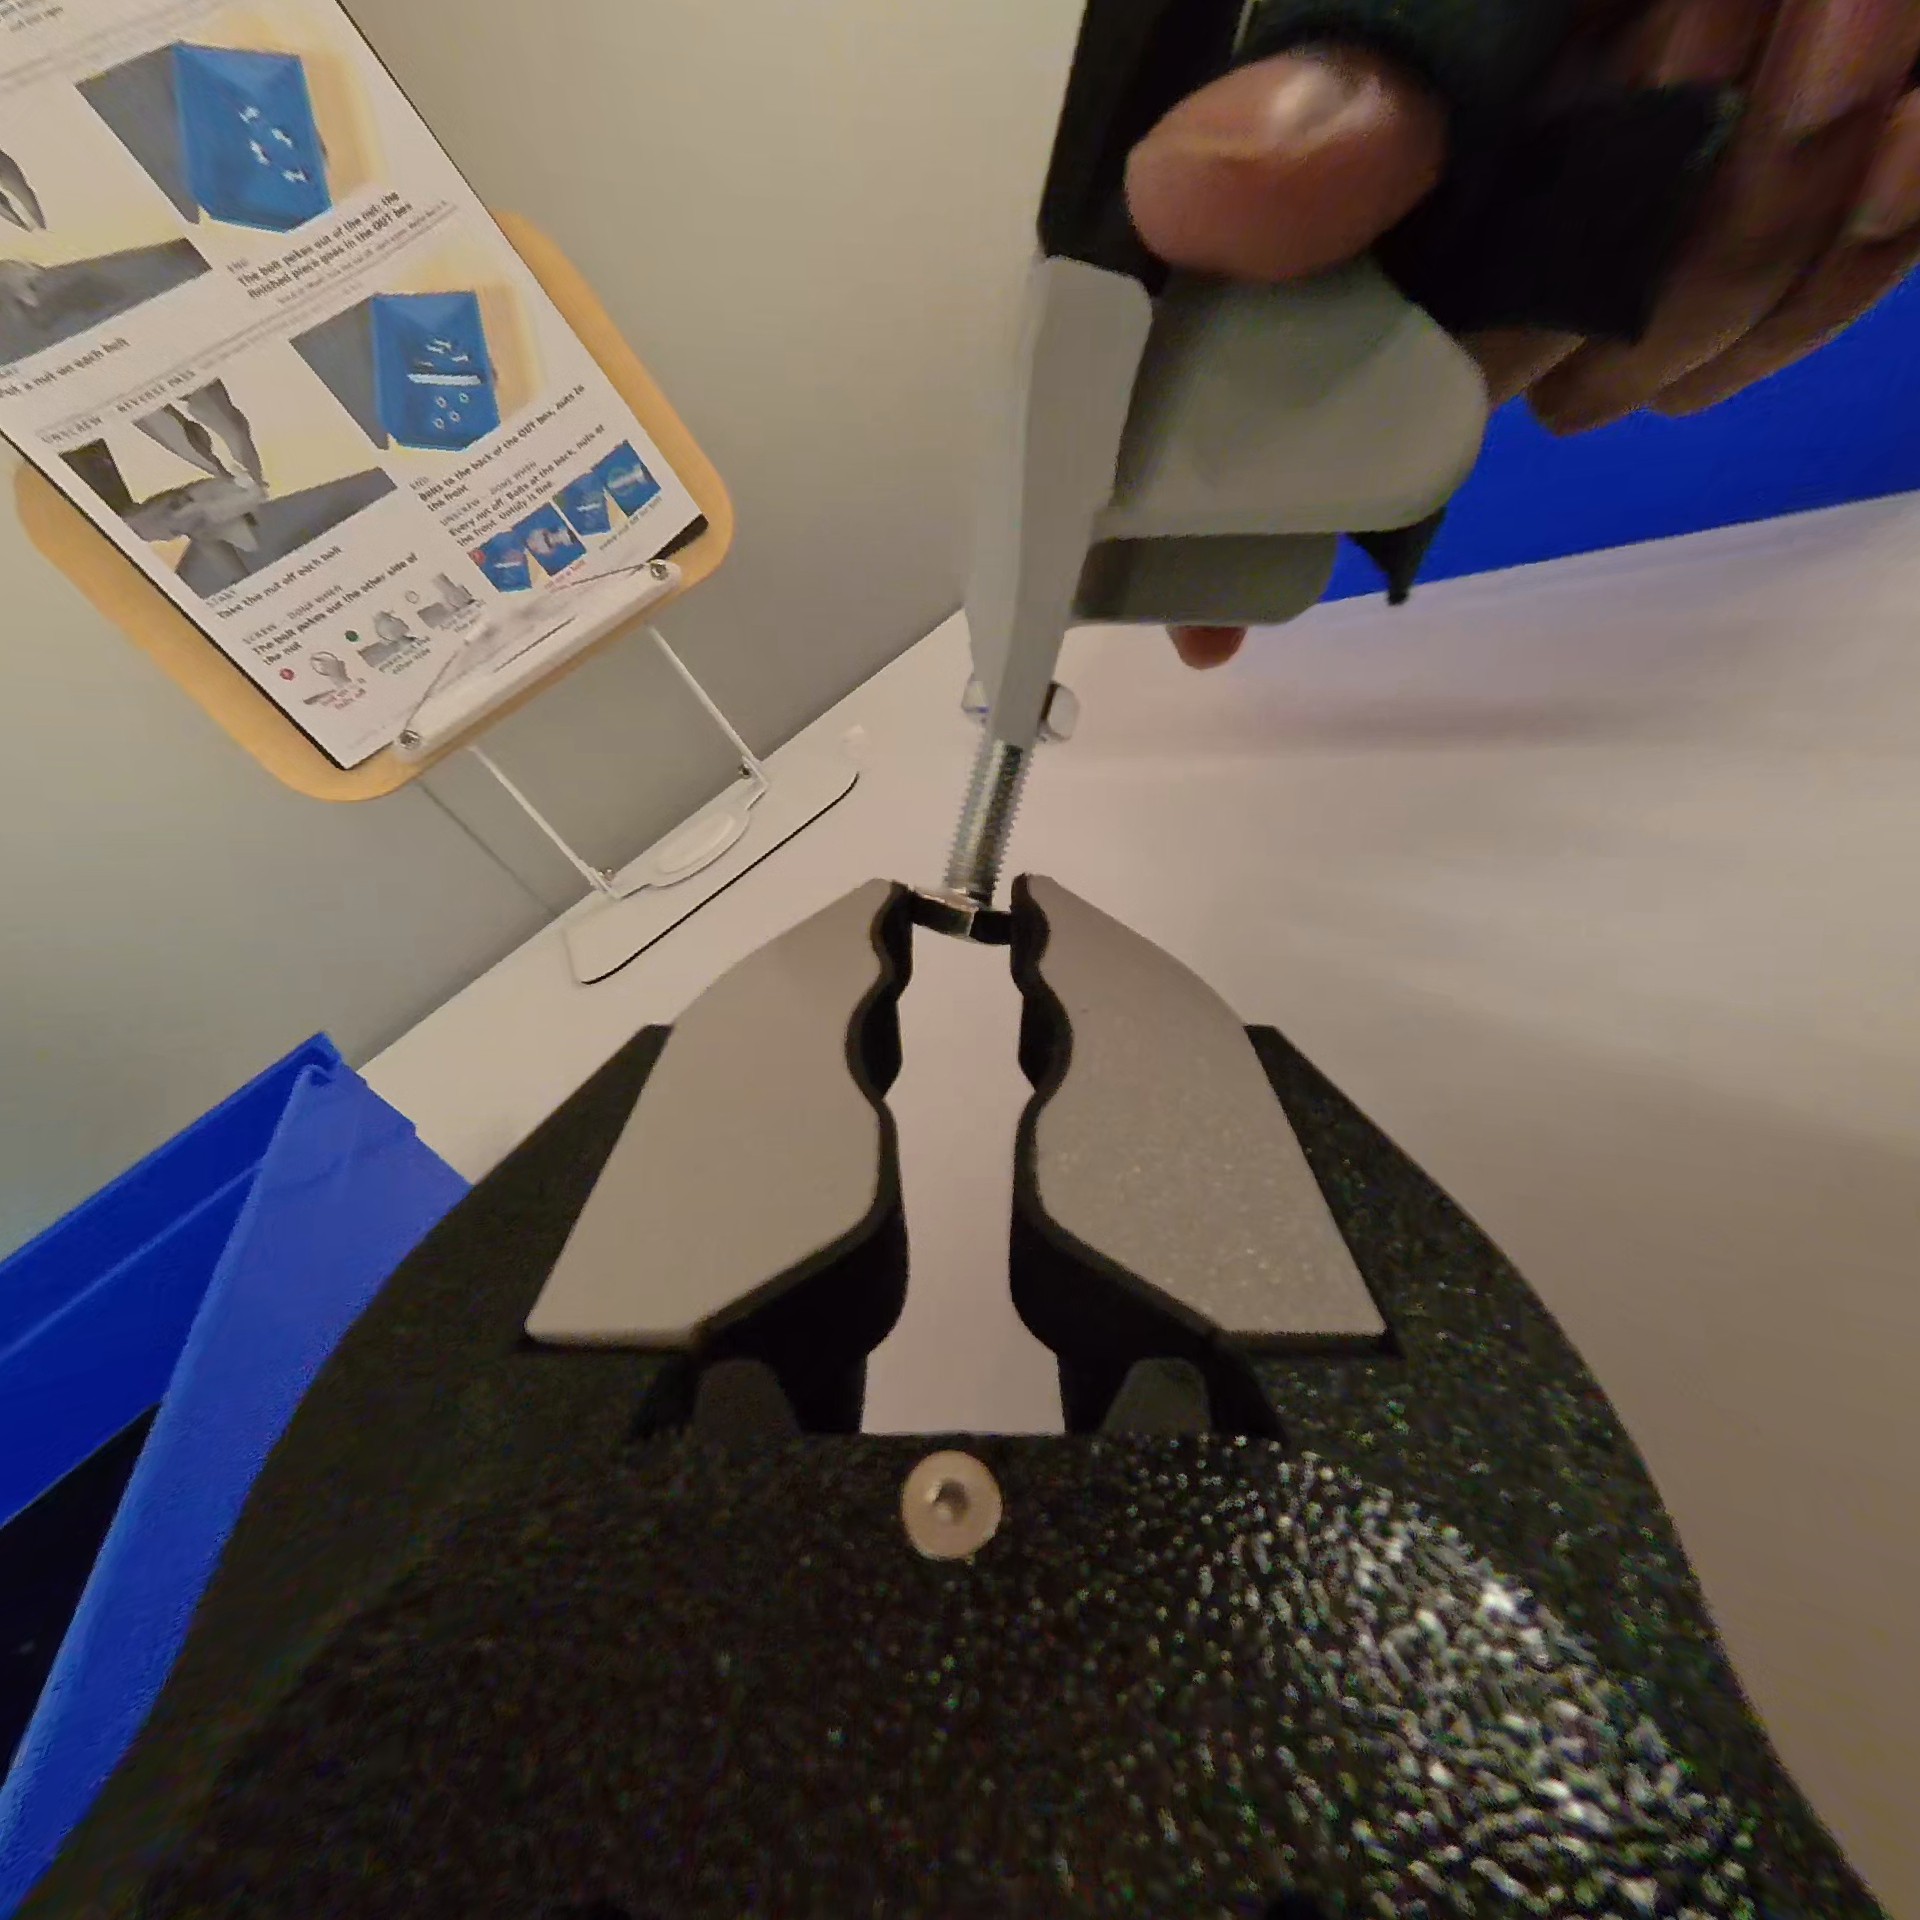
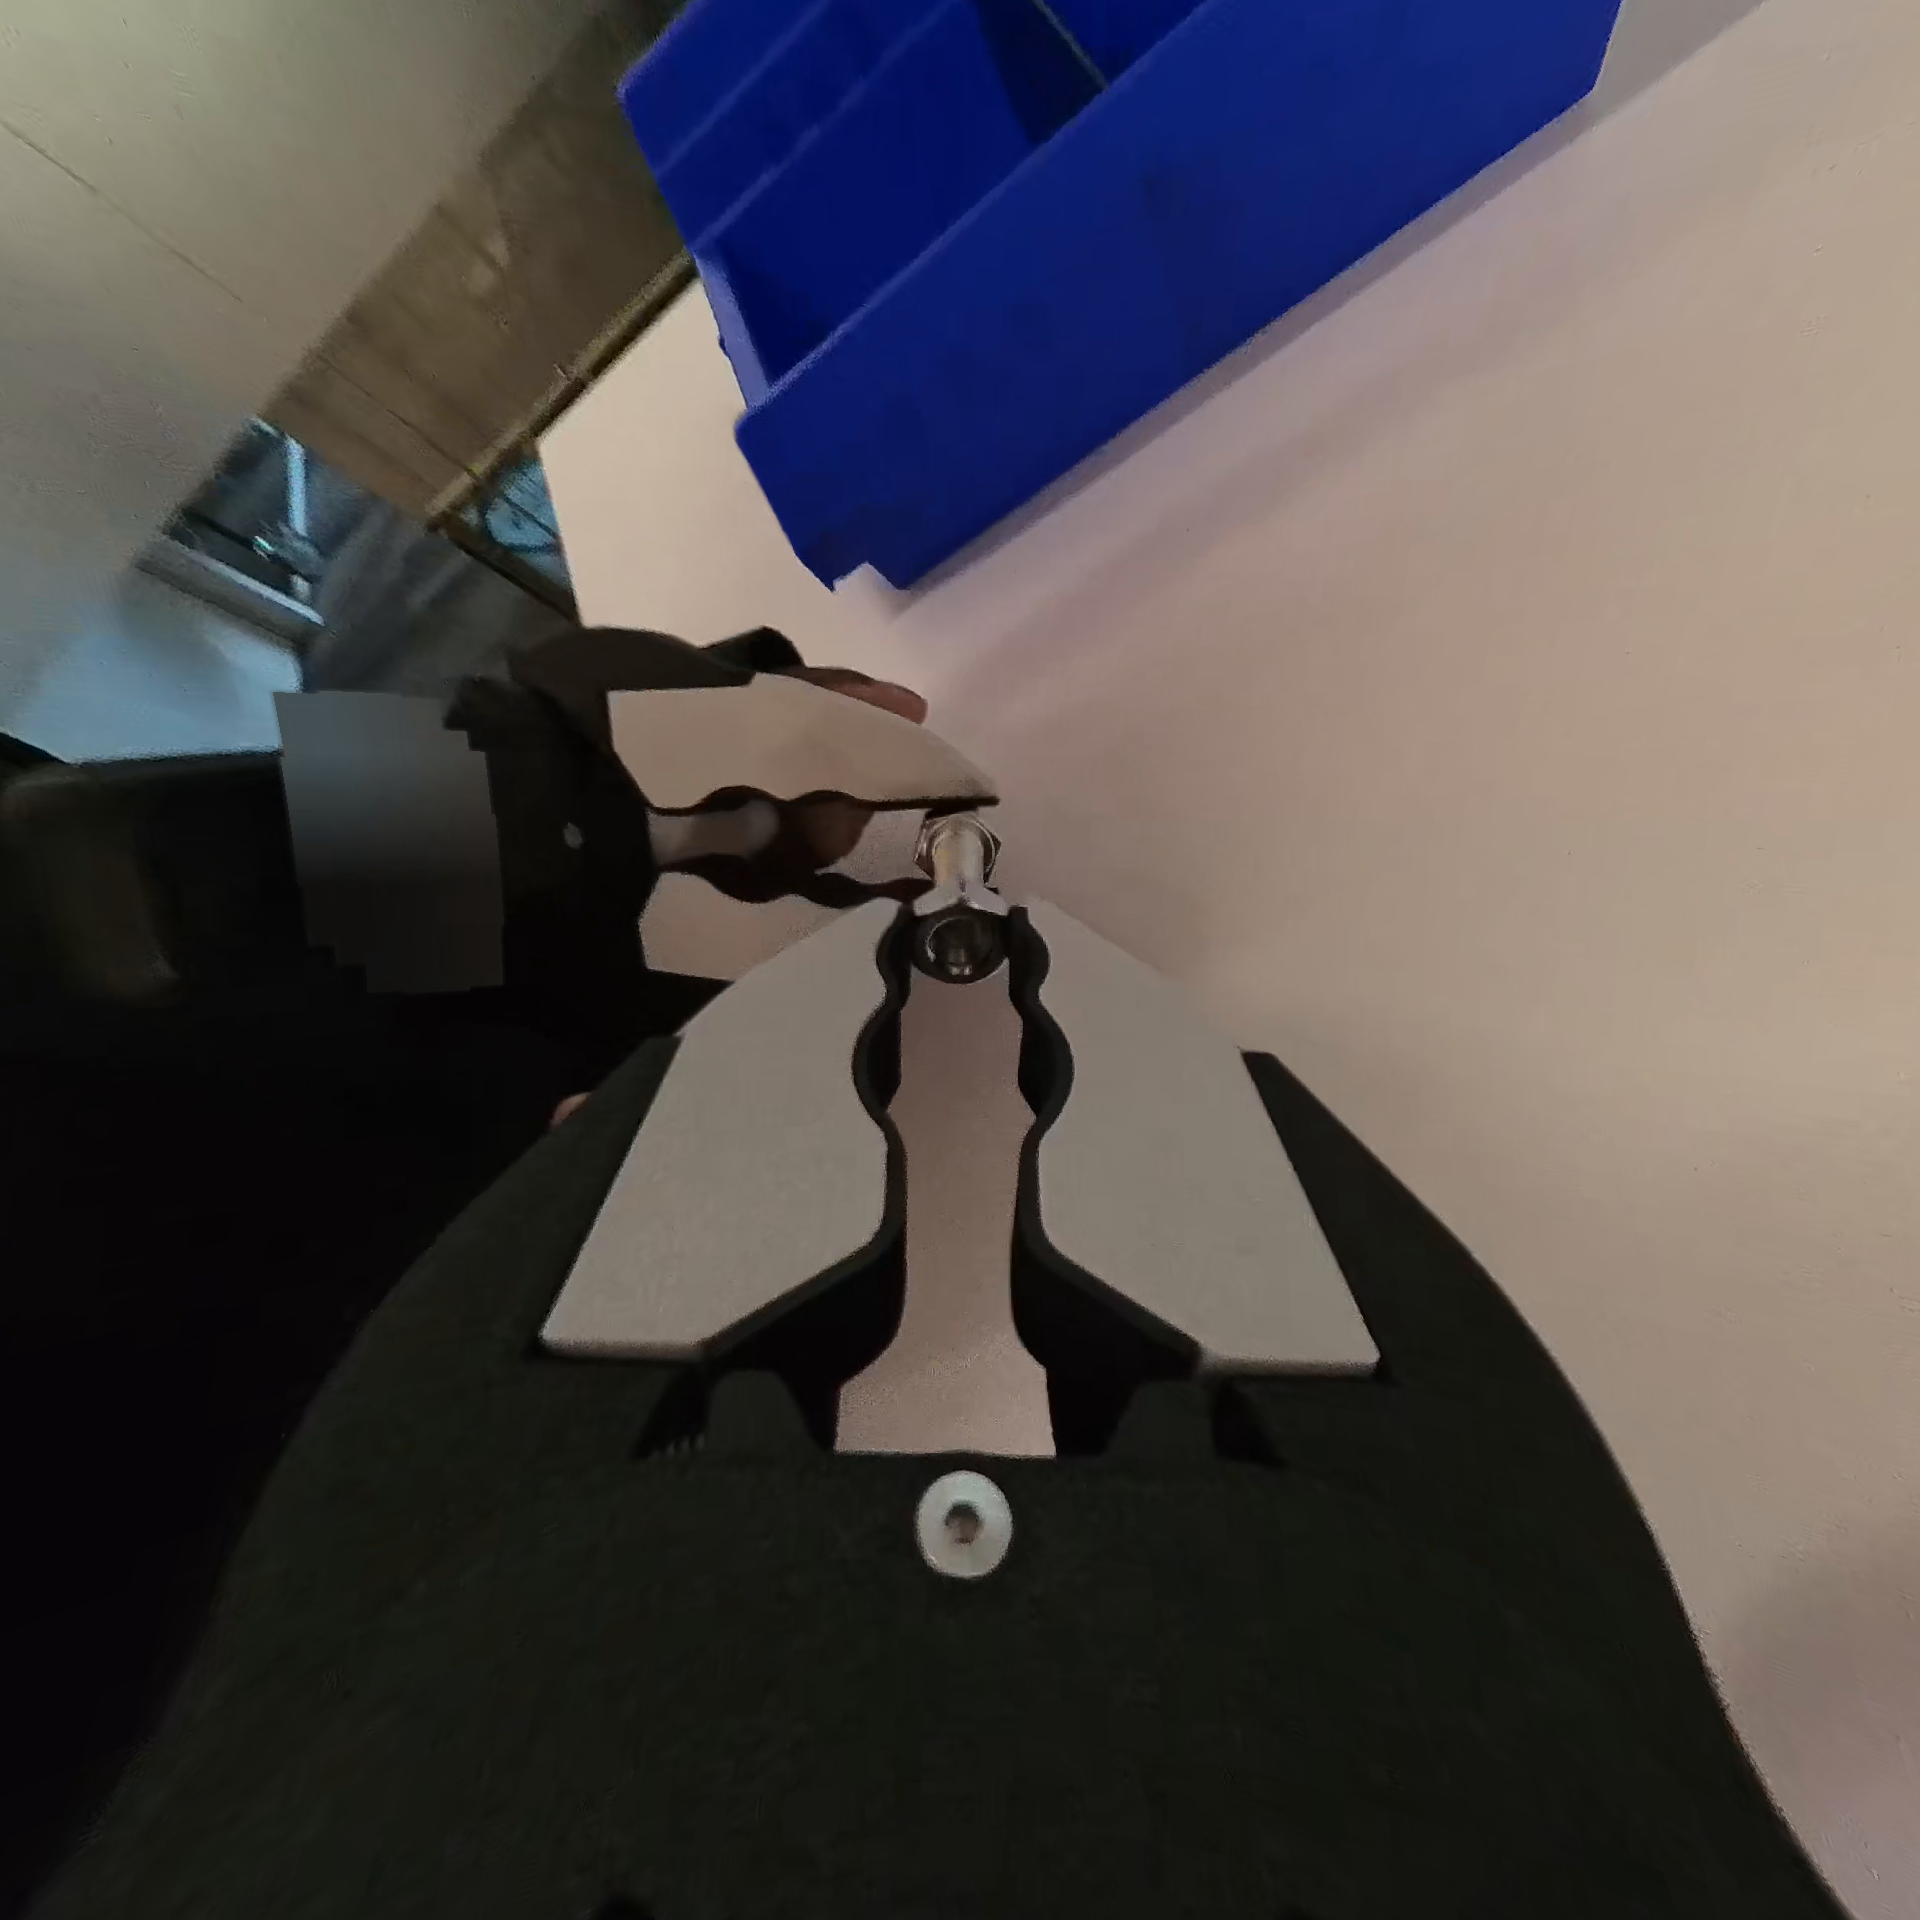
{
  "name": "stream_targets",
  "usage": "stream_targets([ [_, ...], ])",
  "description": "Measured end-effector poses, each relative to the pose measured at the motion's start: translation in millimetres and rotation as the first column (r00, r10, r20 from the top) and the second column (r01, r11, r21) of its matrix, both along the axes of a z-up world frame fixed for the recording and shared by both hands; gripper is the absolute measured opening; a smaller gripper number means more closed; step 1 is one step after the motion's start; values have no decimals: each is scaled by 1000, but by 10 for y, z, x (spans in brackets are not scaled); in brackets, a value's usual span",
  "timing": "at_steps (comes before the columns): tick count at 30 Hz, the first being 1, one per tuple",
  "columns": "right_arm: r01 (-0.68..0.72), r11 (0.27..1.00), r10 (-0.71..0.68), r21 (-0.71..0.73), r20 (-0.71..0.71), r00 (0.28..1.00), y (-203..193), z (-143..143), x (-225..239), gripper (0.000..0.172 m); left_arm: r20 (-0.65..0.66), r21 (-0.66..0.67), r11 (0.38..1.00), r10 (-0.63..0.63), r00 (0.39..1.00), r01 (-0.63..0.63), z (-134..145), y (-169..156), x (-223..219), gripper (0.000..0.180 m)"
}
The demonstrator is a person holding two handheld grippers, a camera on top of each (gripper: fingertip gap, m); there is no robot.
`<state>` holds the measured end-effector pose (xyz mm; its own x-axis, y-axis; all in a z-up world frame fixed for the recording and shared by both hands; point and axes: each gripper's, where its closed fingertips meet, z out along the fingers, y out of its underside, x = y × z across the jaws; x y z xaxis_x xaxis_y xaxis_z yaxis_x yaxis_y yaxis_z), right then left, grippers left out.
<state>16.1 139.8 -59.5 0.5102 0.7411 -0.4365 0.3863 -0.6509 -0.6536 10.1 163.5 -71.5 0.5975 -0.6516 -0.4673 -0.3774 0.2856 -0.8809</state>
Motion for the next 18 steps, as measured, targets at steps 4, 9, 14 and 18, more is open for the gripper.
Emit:
stream_targets([
  [4, -48, 997, 42, 63, 91, 995, -14, -5, -6, 18, 44, -51, 998, -31, 999, 33, -10, -15, 22, 18],
  [9, -72, 993, 62, 89, 111, 992, -26, -1, -46, 19, 108, -111, 991, -66, 992, 78, -11, -31, 37, 18],
  [14, -54, 992, 41, 117, 111, 993, 37, -45, -23, 15, 84, -136, 988, -60, 995, 71, -71, -17, 42, 18],
  [18, 36, 983, -51, 180, 79, 996, 186, -38, 195, 17, 56, -187, 982, -1, 998, 11, -173, 84, -49, 18],
])
